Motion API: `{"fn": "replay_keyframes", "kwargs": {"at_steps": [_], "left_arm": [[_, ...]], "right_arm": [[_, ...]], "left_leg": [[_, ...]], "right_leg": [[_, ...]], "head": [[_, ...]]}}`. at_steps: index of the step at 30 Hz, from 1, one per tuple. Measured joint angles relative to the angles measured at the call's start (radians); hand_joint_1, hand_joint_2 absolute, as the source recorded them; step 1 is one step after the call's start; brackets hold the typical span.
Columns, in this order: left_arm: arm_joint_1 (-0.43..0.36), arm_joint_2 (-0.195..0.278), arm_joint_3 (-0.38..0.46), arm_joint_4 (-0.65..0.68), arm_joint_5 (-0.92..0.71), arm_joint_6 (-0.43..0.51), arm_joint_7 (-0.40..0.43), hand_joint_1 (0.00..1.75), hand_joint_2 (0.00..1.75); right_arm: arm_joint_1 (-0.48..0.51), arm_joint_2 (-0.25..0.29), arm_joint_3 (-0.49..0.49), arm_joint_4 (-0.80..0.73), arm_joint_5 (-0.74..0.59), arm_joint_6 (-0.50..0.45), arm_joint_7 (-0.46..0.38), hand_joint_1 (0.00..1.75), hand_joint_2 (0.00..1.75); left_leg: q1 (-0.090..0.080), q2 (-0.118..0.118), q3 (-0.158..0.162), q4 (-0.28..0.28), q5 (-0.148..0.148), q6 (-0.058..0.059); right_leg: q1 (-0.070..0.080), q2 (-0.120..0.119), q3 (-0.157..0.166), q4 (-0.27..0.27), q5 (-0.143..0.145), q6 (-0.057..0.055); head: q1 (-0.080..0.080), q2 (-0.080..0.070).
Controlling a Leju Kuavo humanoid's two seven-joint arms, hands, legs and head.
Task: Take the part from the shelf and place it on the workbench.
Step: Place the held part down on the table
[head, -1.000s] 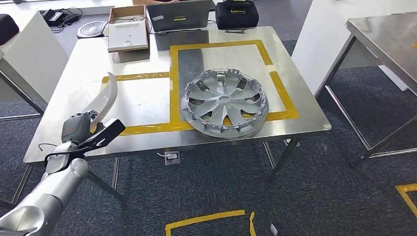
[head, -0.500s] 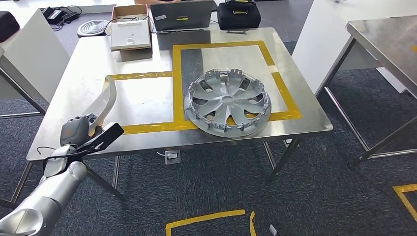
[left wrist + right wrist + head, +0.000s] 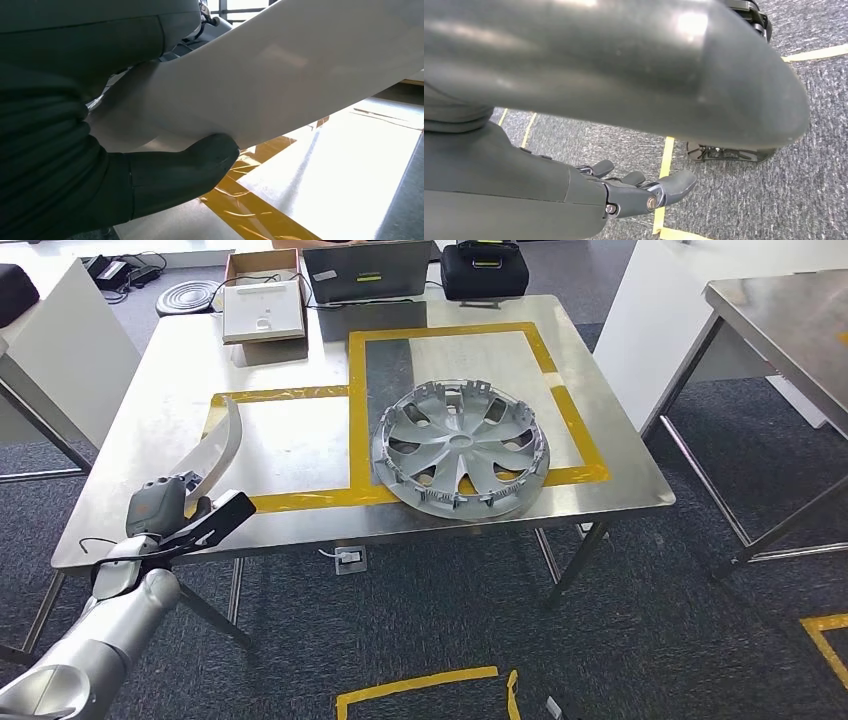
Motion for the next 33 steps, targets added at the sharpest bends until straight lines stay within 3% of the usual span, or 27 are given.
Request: {"fn": "replay_keyframes", "kwargs": {"at_steps": [22,26,32,33], "left_arm": [[0.003,0.009,-0.006,0.000,-0.031,-0.018,-0.035,1.75,1.75],[0.003,0.010,-0.012,0.000,-0.044,-0.015,-0.035,0.00,1.75],[0.003,0.012,-0.031,0.000,-0.072,-0.004,-0.023,0.00,1.75],[0.003,0.013,-0.033,0.000,-0.072,-0.003,-0.023,0.00,1.31]], "right_arm": [[0.000,0.000,0.006,0.000,0.007,0.002,-0.009,0.00,0.00],[0.000,0.000,0.006,0.000,0.008,0.001,-0.007,0.00,0.00],[0.000,-0.002,0.006,0.000,0.009,0.000,0.000,0.00,0.00],[0.000,-0.002,0.006,0.000,0.009,0.000,0.000,0.00,0.00]], "left_leg": [[0.000,0.000,0.000,0.000,0.000,0.000],[0.000,0.000,0.000,0.000,0.000,0.000],[0.000,0.000,0.000,0.000,0.000,0.000],[0.000,0.000,0.000,0.000,0.000,0.000]], "right_leg": [[0.000,0.000,0.000,0.000,0.000,0.000],[0.000,0.000,0.000,0.000,0.000,0.000],[0.000,0.000,0.000,0.000,0.000,0.000],[0.000,0.000,0.000,0.000,0.000,0.000]], "head": [[0.000,0.000],[0.000,0.000],[0.000,0.000],[0.000,0.000]]}}
